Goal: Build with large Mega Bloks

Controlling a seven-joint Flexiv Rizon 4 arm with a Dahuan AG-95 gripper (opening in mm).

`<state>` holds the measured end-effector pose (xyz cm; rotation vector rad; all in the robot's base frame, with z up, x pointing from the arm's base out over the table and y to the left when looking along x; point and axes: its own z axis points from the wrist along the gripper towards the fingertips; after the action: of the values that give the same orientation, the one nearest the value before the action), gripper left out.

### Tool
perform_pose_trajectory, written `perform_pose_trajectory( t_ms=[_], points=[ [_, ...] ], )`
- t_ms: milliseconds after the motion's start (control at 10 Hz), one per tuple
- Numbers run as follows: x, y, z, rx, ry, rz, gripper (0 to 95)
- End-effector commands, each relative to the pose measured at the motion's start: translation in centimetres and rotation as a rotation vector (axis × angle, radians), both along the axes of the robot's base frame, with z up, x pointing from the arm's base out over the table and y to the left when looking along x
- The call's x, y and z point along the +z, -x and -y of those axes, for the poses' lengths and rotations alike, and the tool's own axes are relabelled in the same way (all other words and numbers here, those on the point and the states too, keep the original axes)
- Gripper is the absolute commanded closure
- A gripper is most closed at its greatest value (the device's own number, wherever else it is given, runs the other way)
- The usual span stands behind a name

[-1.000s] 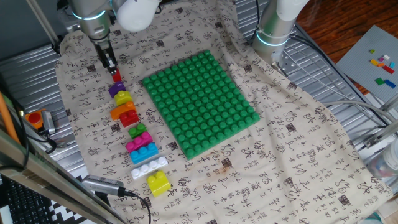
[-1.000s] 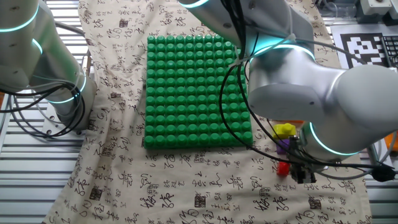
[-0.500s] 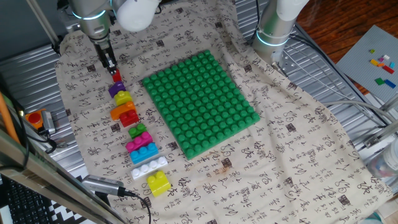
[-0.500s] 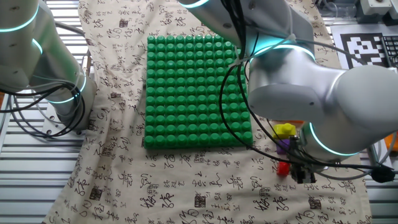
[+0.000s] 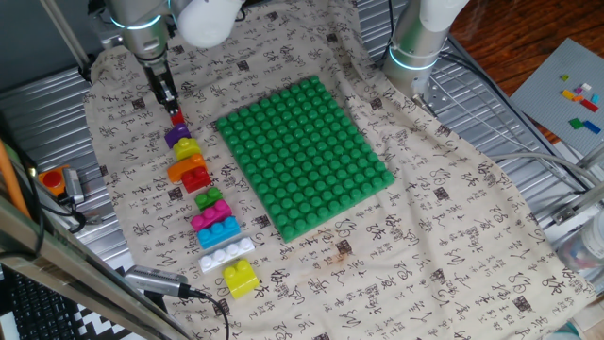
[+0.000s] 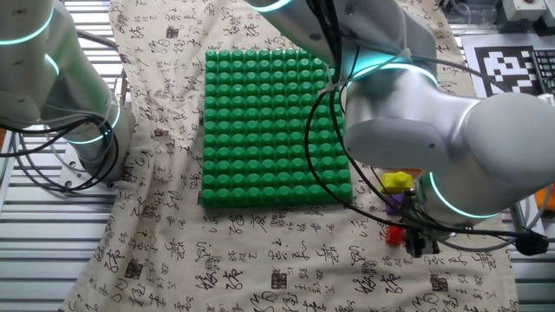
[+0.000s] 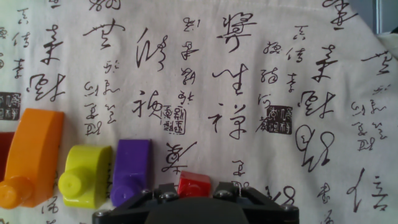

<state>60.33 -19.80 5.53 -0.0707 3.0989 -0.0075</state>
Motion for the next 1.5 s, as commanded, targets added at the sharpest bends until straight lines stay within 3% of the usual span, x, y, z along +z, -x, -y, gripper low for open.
perform_pose_trajectory(
  t_ms=[100, 300, 800, 1000, 1200, 1300, 1500],
  points=[
    [-0.2, 0.3, -0.2, 0.001, 0.002, 0.003, 57.0],
    [-0.2, 0.3, -0.2, -0.001, 0.004, 0.003, 95.0],
    [0.0, 0.3, -0.2, 0.007, 0.007, -0.005, 95.0],
    [1.5, 0.1, -0.1, 0.018, 0.008, -0.016, 95.0],
    [4.6, 0.4, -0.3, 0.036, 0.005, -0.029, 95.0],
    [5.5, 0.8, -0.7, 0.04, 0.007, -0.034, 95.0],
    [7.5, 2.6, -2.9, 0.036, 0.006, -0.036, 95.0]
  ],
)
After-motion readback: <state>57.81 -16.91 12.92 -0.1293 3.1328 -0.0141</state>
